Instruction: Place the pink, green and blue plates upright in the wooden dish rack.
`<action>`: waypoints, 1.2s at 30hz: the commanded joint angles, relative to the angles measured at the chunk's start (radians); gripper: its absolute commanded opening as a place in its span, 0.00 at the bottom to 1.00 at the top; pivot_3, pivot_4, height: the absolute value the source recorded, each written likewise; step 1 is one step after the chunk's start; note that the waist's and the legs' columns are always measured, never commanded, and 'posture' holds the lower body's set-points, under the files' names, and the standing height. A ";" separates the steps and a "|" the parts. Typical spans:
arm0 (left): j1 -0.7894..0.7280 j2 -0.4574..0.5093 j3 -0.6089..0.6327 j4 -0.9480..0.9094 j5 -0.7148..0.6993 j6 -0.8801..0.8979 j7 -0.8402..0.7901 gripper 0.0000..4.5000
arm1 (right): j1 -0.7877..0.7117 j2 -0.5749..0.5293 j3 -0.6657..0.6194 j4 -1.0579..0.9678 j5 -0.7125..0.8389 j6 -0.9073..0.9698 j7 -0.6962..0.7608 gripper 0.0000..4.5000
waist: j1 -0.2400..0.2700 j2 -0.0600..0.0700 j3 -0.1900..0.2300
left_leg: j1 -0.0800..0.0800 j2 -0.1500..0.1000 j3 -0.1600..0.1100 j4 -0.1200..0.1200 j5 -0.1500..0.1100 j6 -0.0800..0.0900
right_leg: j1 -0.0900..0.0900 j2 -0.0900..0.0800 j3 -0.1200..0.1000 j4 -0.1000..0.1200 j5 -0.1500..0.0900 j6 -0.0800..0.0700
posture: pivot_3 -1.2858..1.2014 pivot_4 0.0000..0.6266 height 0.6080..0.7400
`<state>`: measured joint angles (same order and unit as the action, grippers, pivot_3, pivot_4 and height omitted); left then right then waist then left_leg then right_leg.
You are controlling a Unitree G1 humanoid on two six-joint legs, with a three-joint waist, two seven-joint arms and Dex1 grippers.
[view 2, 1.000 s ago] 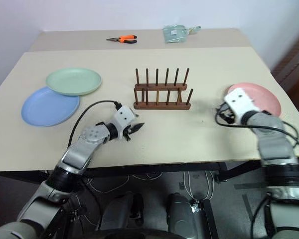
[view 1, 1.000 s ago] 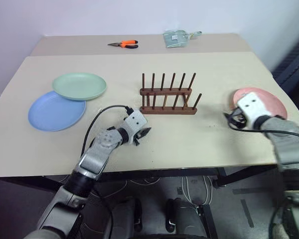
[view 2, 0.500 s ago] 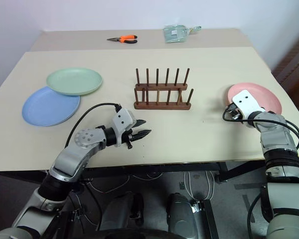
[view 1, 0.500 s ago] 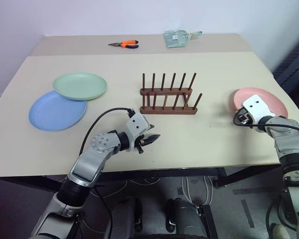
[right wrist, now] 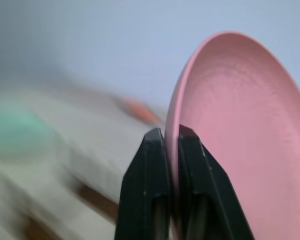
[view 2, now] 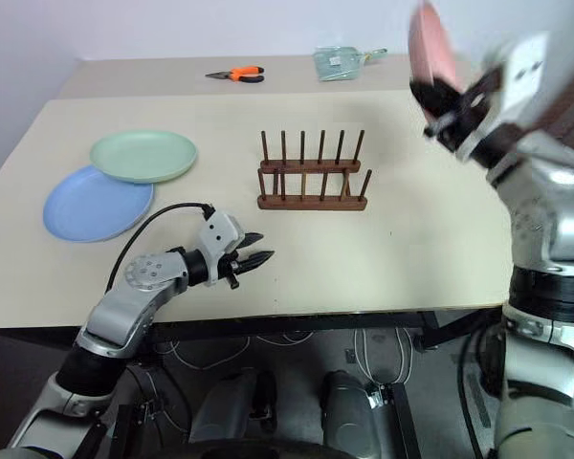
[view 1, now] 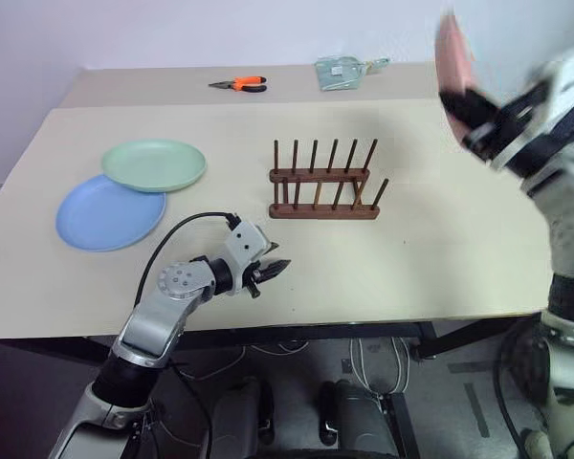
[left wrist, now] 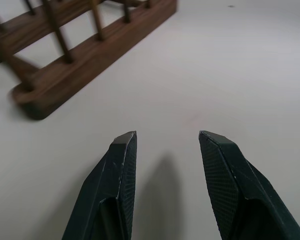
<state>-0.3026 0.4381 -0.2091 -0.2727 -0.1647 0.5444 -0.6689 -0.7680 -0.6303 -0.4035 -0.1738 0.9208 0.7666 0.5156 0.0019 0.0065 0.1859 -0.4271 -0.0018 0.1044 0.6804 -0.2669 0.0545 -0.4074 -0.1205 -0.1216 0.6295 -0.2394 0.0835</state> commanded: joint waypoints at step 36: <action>-0.335 -0.272 0.596 0.088 -0.098 0.002 0.738 1.00 | -0.104 -0.047 0.216 0.206 -0.509 -0.536 -0.219 0.68 | 0.009 -0.001 0.000 | -0.011 -0.002 0.003 0.003 0.000 0.002 | -0.010 0.002 0.001 0.002 0.002 0.003 | 0.52 0.24 1.00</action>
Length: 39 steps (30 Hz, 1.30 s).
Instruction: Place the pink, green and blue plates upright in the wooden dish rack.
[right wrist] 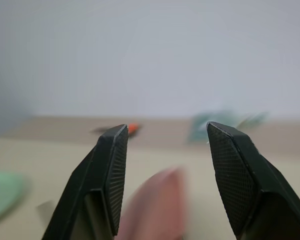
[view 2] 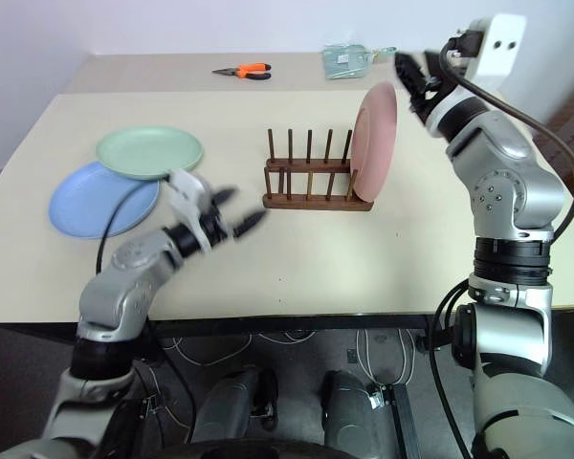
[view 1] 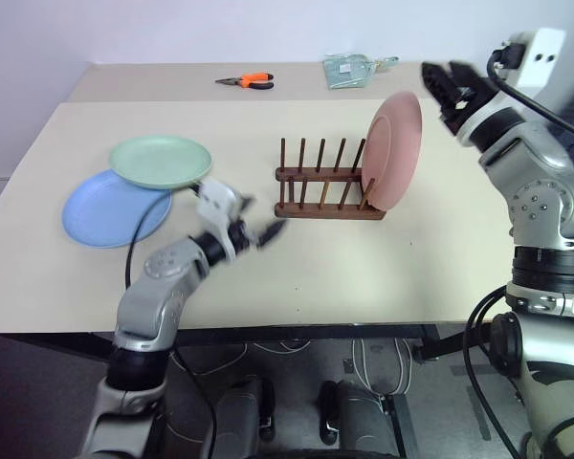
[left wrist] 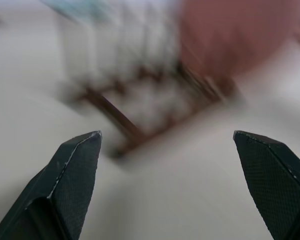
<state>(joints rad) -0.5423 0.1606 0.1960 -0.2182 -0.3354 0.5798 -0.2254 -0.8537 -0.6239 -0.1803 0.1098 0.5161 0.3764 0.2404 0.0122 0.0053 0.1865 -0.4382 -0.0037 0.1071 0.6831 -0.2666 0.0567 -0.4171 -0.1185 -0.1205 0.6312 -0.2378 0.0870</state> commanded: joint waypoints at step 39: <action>-0.149 -0.012 0.257 -0.262 -0.484 0.388 0.344 0.01 | 0.063 0.100 0.602 -0.232 -0.667 -0.292 0.369 1.00 | -0.020 -0.013 0.001 | -0.001 -0.001 -0.001 0.000 0.002 -0.004 | -0.001 0.002 -0.002 0.000 0.000 0.001 | 0.52 0.24 1.00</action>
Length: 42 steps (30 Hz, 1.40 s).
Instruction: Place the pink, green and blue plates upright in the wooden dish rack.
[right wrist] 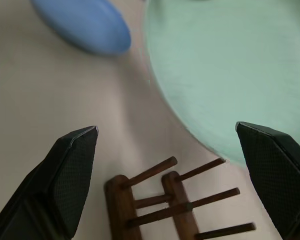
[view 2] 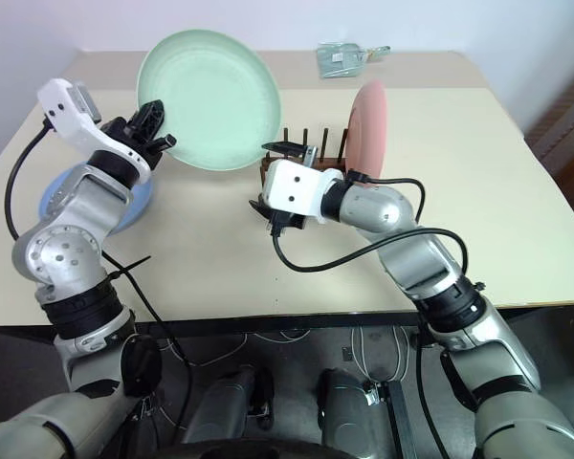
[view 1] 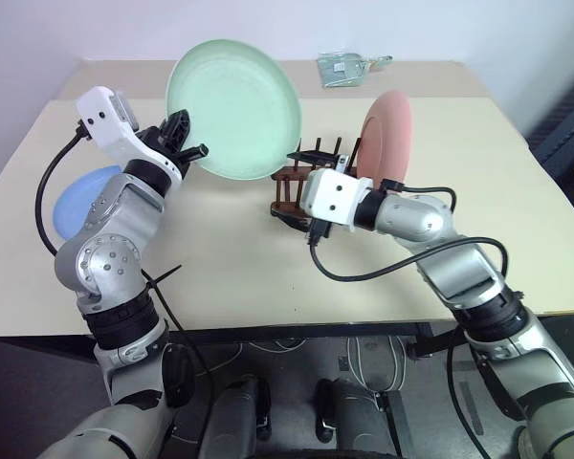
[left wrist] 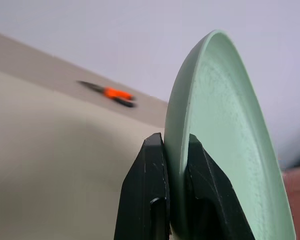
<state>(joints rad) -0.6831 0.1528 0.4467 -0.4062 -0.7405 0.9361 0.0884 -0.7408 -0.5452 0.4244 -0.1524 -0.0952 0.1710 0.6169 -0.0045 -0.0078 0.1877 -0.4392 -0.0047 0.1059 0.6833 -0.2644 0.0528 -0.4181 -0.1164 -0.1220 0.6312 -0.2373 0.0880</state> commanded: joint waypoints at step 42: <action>0.388 0.305 -0.359 0.168 0.422 -0.544 -0.394 0.58 | -0.108 0.326 -0.754 -0.120 0.916 0.930 -0.502 0.00 | -0.008 0.003 -0.001 | -0.003 0.001 0.005 -0.005 0.002 -0.002 | -0.009 0.002 0.003 0.003 0.001 -0.004 | 0.52 0.24 1.00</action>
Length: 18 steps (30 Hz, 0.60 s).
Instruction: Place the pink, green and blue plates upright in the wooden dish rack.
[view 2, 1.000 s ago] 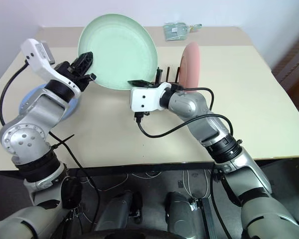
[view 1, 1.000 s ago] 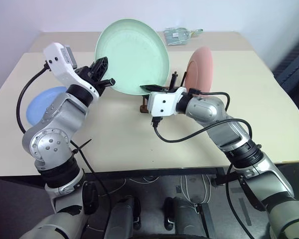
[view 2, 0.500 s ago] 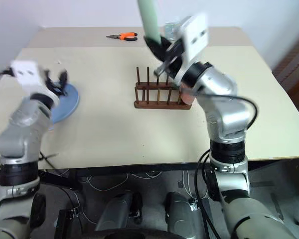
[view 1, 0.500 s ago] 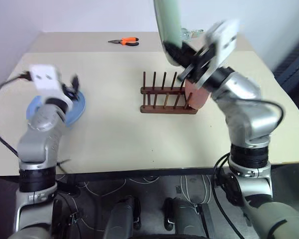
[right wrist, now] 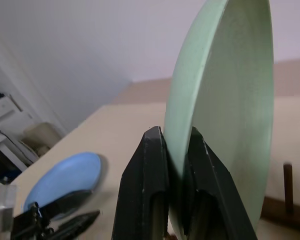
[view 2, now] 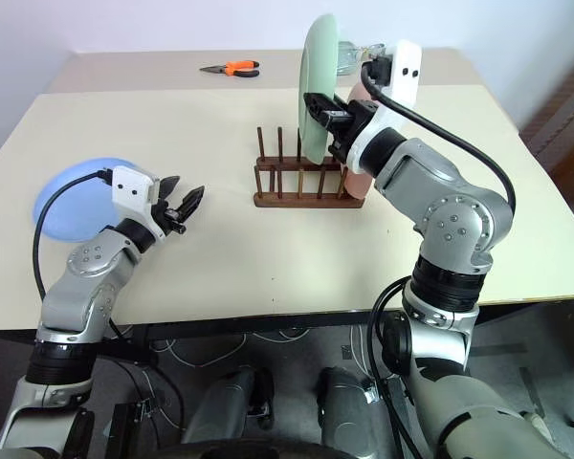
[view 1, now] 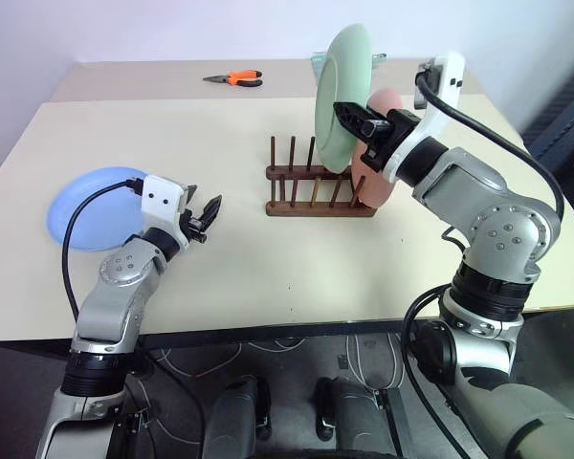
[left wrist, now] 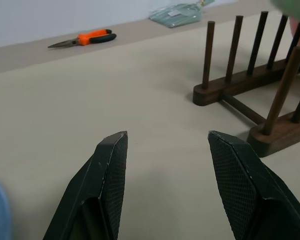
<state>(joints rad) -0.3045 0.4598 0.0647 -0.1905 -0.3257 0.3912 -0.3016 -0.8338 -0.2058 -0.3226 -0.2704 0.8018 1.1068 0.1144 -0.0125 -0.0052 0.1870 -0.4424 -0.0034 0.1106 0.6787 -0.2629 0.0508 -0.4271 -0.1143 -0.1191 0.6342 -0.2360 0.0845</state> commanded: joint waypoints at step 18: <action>-0.241 -0.146 0.397 0.035 0.076 0.214 0.595 0.99 | 0.003 -0.393 0.507 0.054 -0.757 -0.809 0.181 0.81 | -0.004 -0.002 0.000 | 0.000 0.001 -0.001 0.003 0.000 0.001 | 0.000 0.001 0.001 0.000 0.000 0.001 | 0.52 0.24 1.00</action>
<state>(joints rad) -0.5402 0.3034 0.3880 -0.1570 -0.3051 0.5745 0.1719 -0.8240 -0.5790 0.1949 -0.2165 0.1170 0.3977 0.3018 -0.0169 -0.0069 0.1875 -0.4425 -0.0027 0.1095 0.6812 -0.2630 0.0515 -0.4269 -0.1138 -0.1183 0.6346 -0.2364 0.0856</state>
